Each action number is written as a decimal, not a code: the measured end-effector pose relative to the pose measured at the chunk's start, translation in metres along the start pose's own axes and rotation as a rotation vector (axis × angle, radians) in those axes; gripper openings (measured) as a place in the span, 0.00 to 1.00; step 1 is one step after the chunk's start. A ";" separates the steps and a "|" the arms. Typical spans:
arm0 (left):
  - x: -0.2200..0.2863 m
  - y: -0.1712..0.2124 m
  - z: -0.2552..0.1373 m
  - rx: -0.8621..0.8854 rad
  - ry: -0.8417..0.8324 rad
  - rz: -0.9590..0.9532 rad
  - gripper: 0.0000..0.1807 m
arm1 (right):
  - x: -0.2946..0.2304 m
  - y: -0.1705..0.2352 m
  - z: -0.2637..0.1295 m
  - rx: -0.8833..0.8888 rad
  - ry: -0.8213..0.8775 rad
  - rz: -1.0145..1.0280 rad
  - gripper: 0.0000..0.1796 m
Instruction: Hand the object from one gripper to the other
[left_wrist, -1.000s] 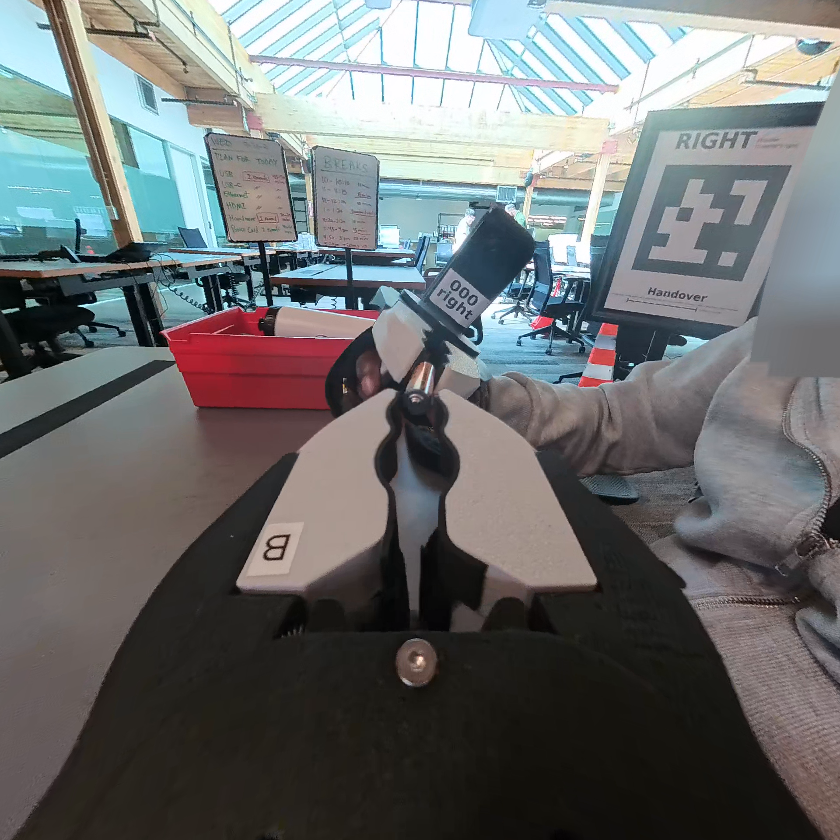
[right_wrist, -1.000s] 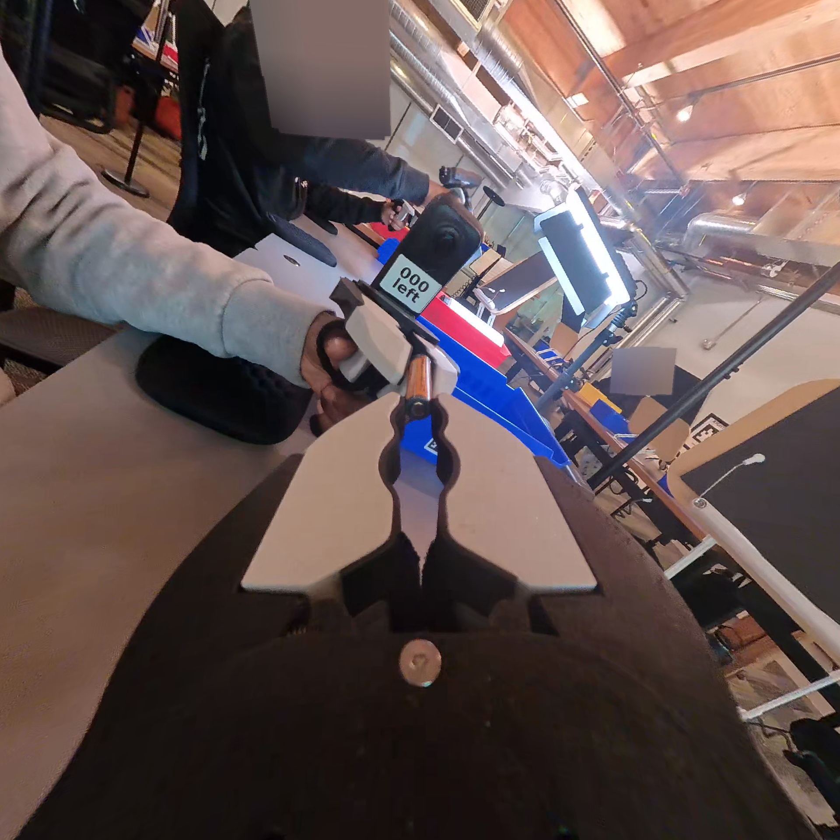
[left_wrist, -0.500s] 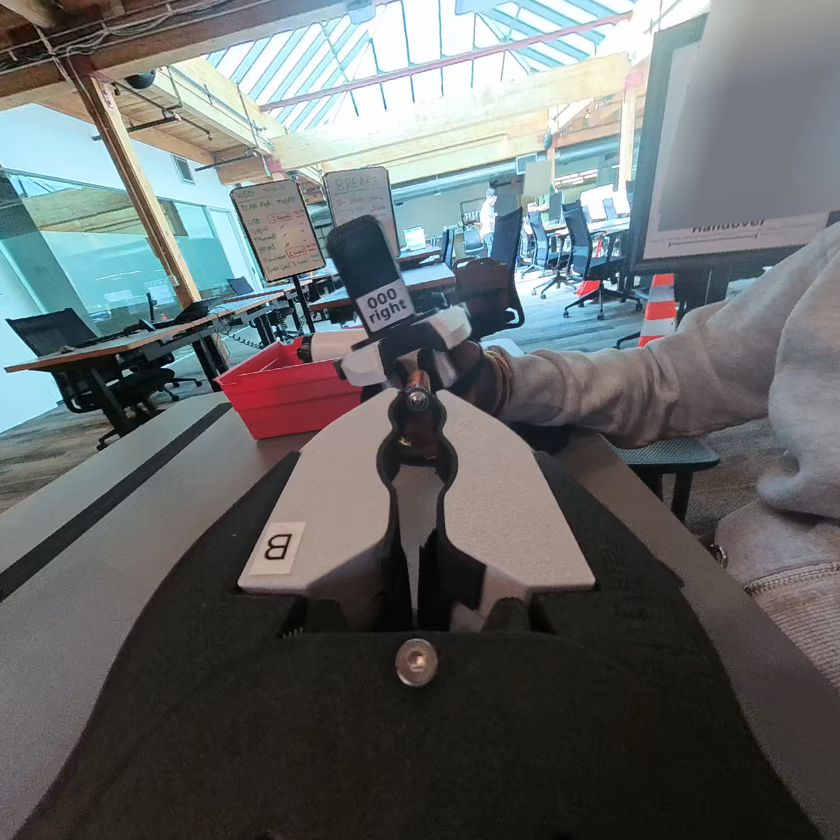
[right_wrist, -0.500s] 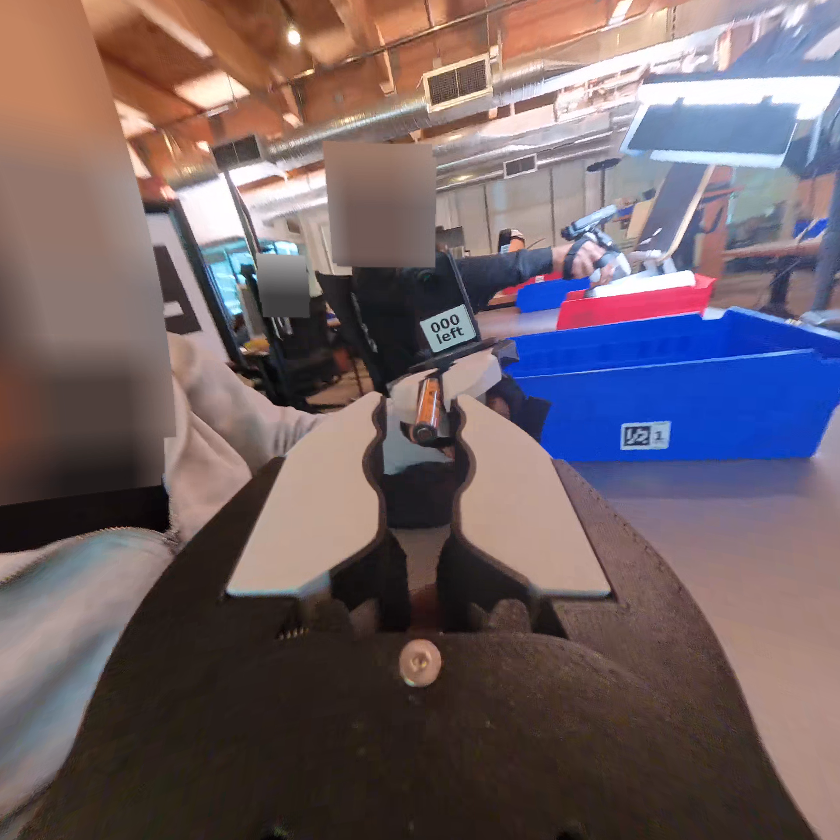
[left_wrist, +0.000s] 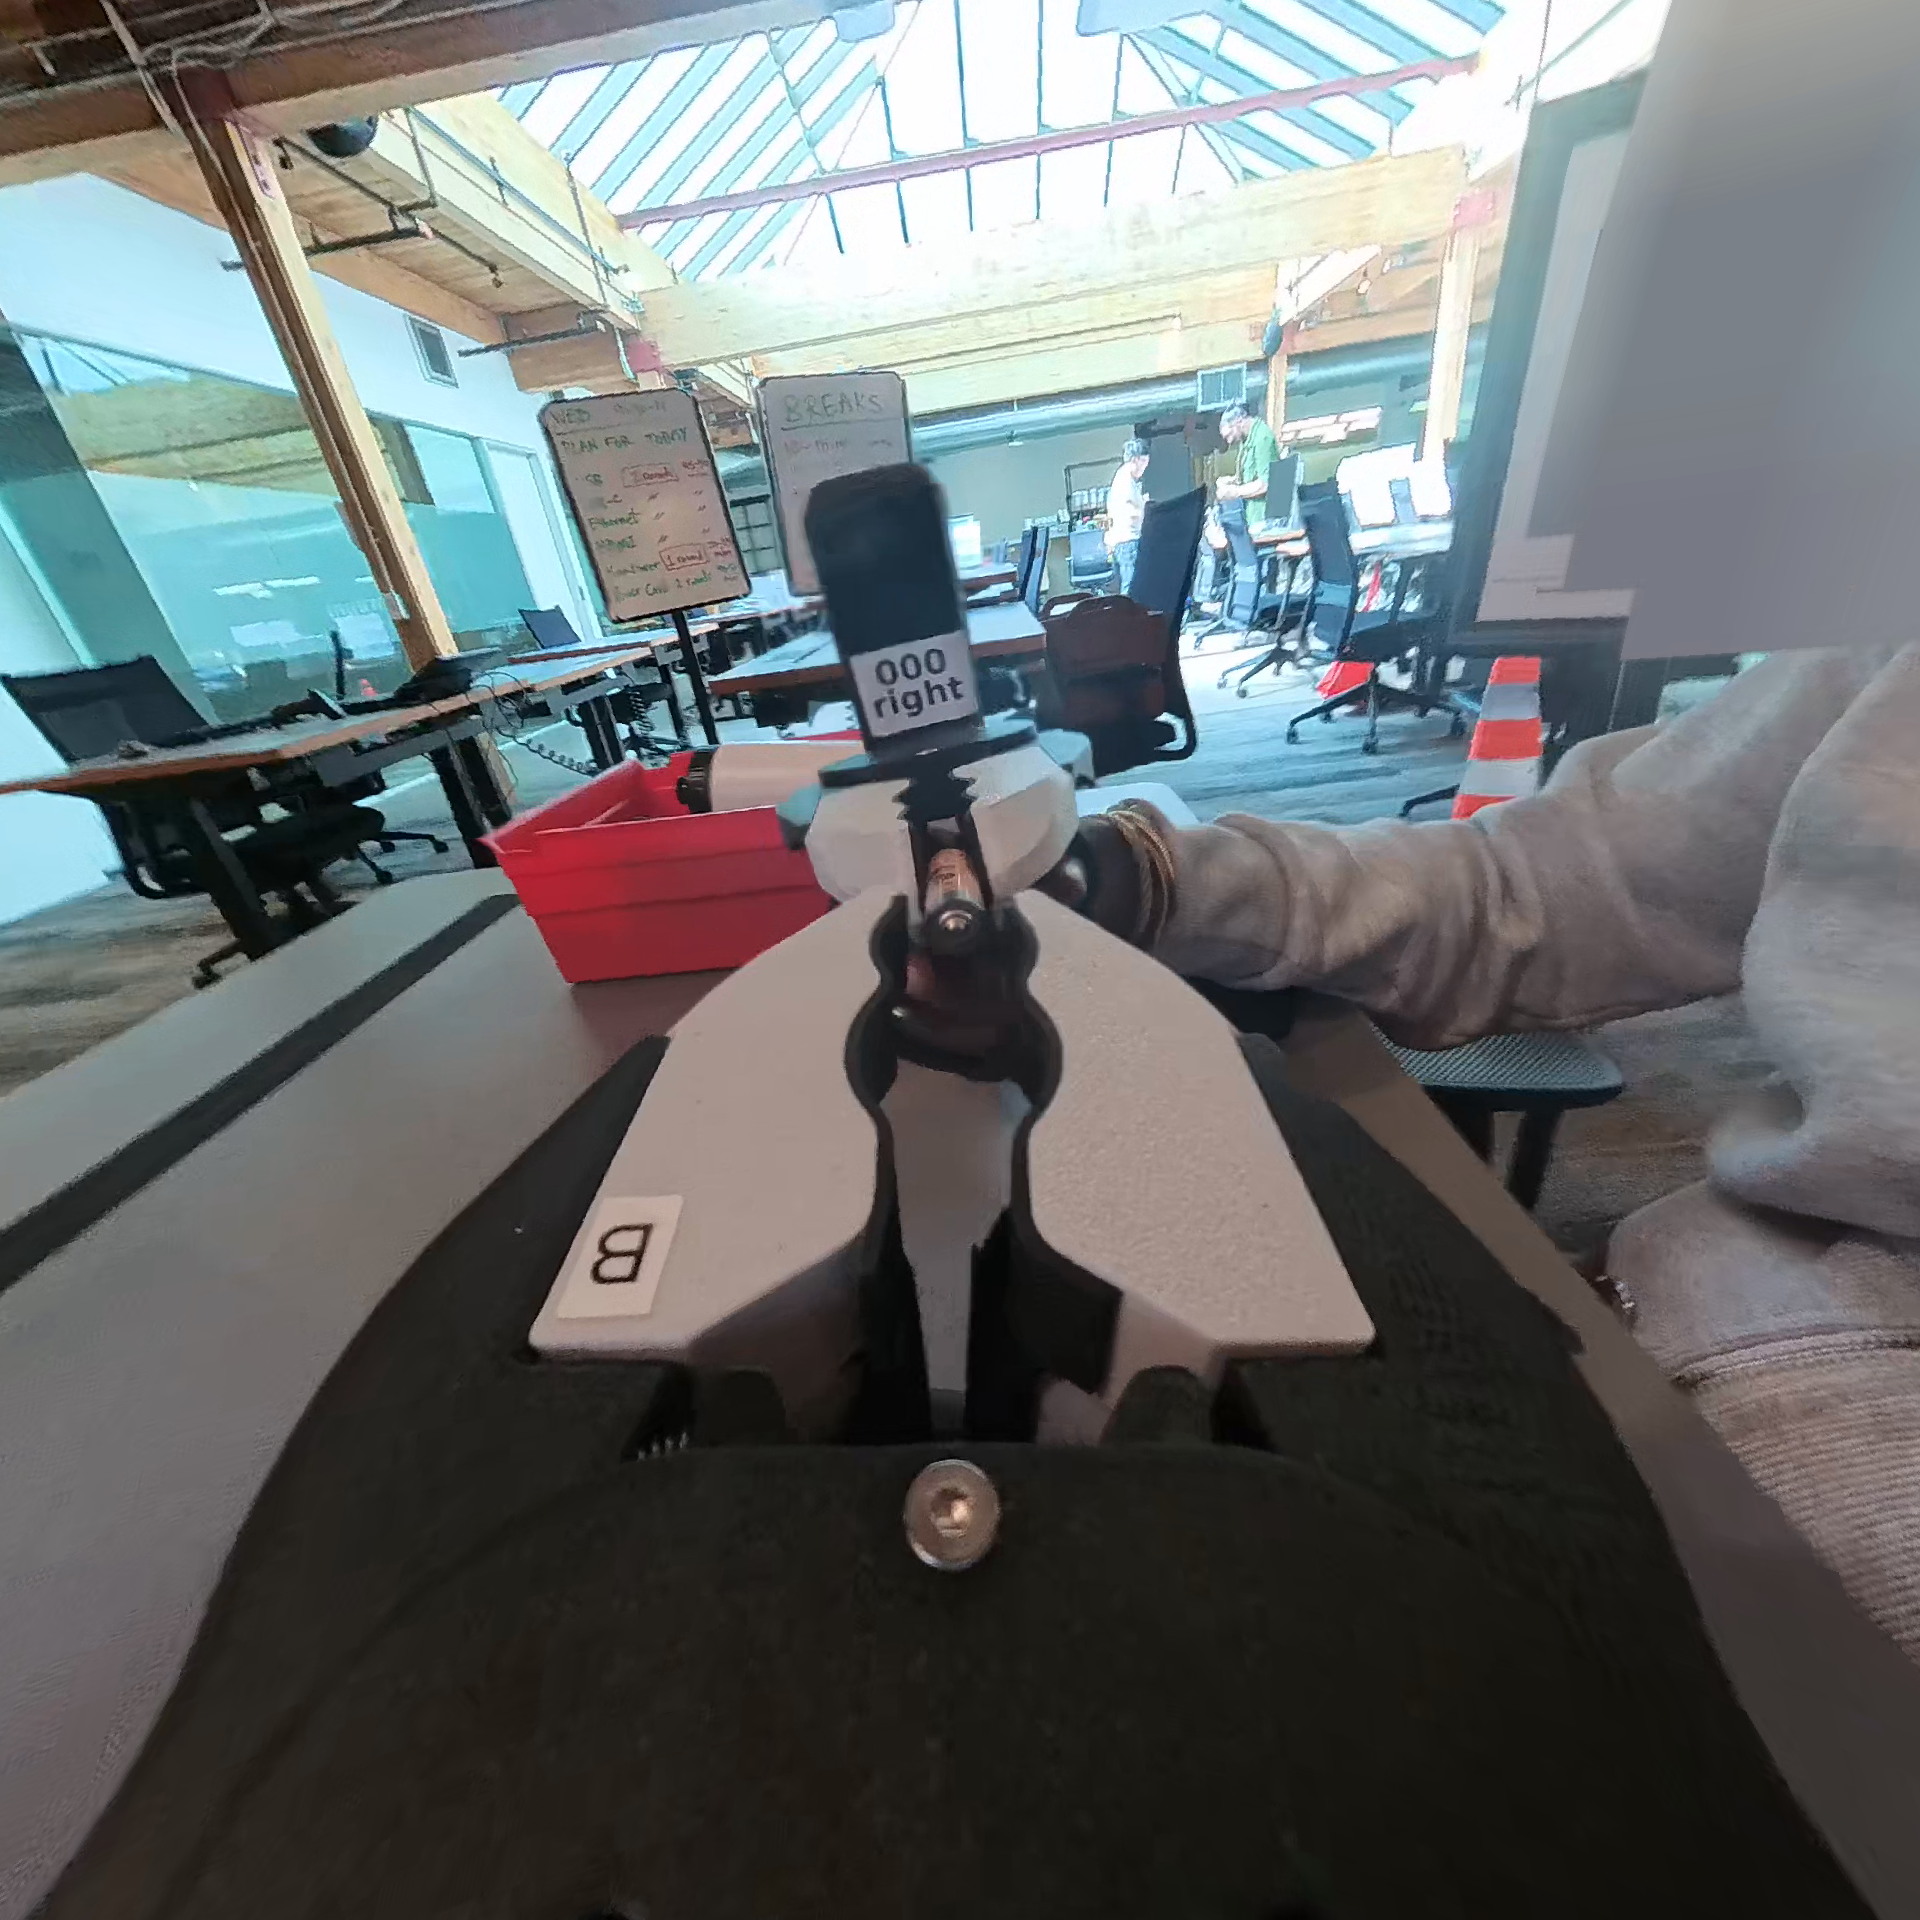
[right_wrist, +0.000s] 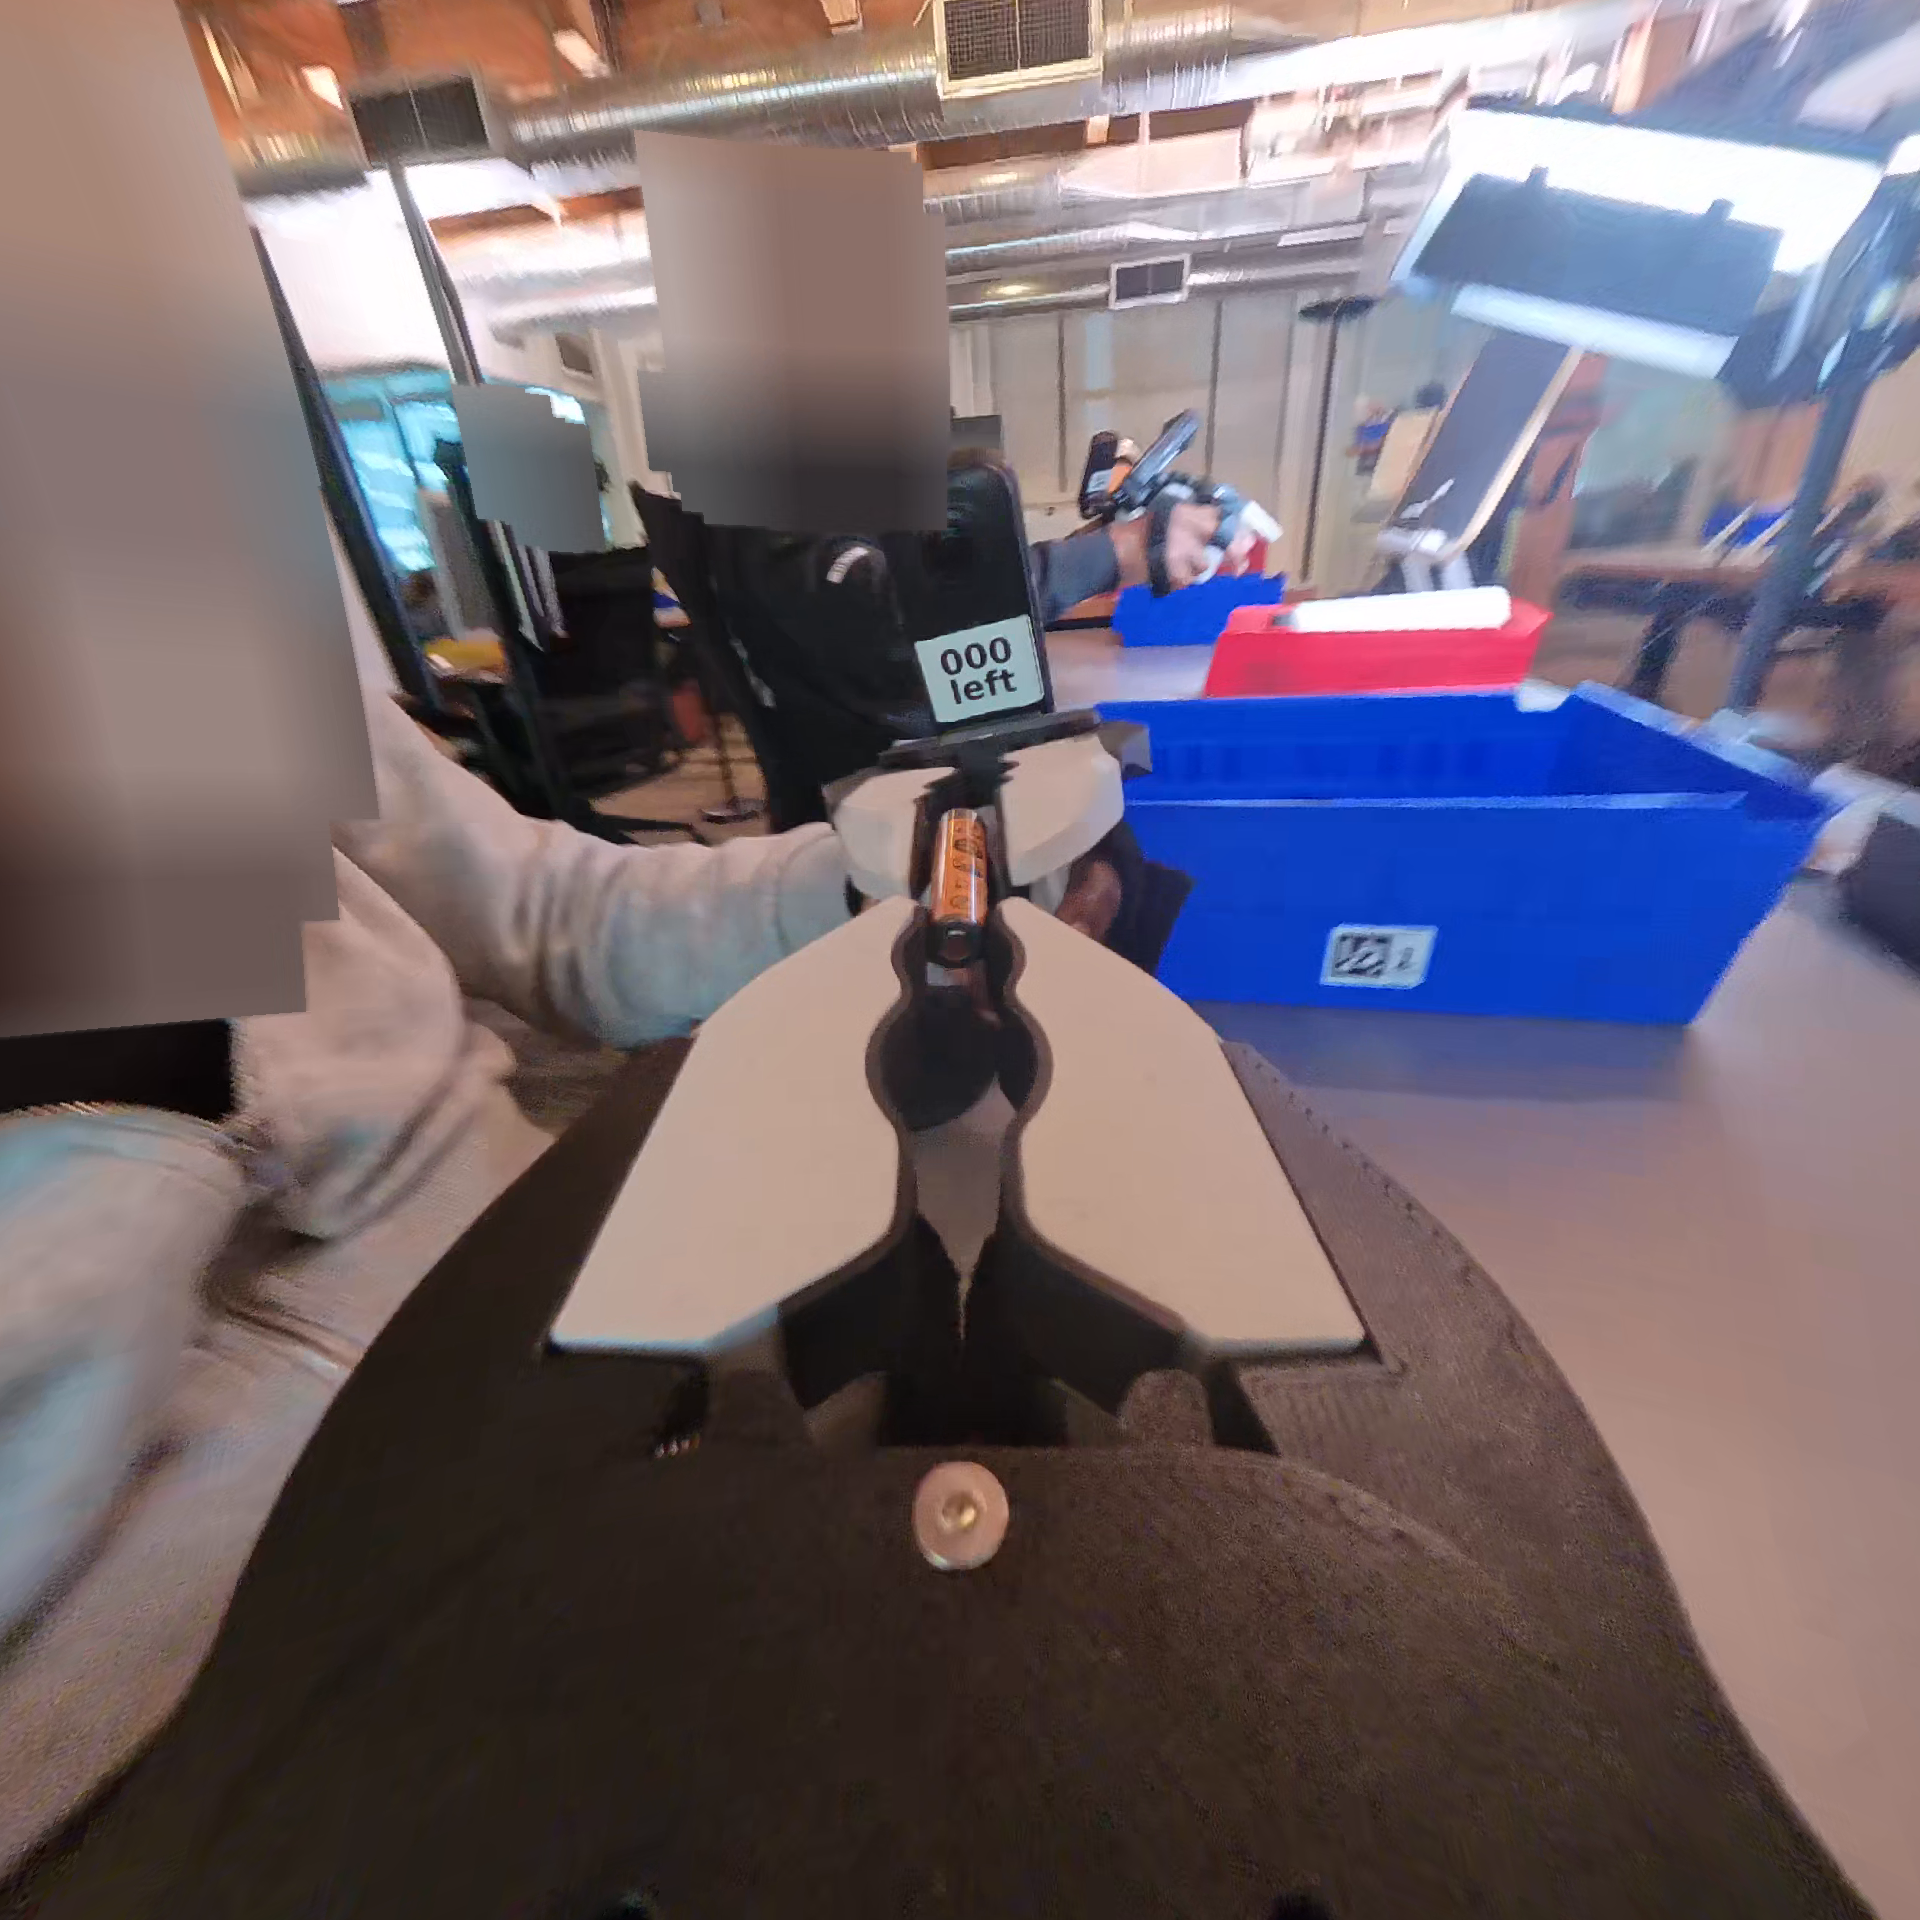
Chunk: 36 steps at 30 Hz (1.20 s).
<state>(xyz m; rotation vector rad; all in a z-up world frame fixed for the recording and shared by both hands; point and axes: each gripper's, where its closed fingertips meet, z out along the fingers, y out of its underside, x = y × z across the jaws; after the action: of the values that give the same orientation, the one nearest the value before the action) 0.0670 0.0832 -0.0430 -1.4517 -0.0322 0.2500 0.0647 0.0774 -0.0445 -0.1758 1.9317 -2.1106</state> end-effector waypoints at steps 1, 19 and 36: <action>0.000 -0.001 0.000 0.006 0.009 -0.040 0.12 | 0.000 -0.001 0.000 0.000 0.023 -0.080 0.06; 0.002 -0.006 -0.003 0.036 0.022 0.028 0.06 | -0.001 0.000 0.002 -0.027 0.077 -0.234 0.14; -0.002 0.001 -0.001 -0.003 -0.008 -0.017 0.12 | -0.001 0.001 0.001 -0.021 0.042 -0.164 0.06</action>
<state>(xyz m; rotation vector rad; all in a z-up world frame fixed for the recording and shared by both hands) 0.0648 0.0816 -0.0435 -1.4526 -0.0516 0.2418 0.0658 0.0764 -0.0454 -0.3061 2.0268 -2.2138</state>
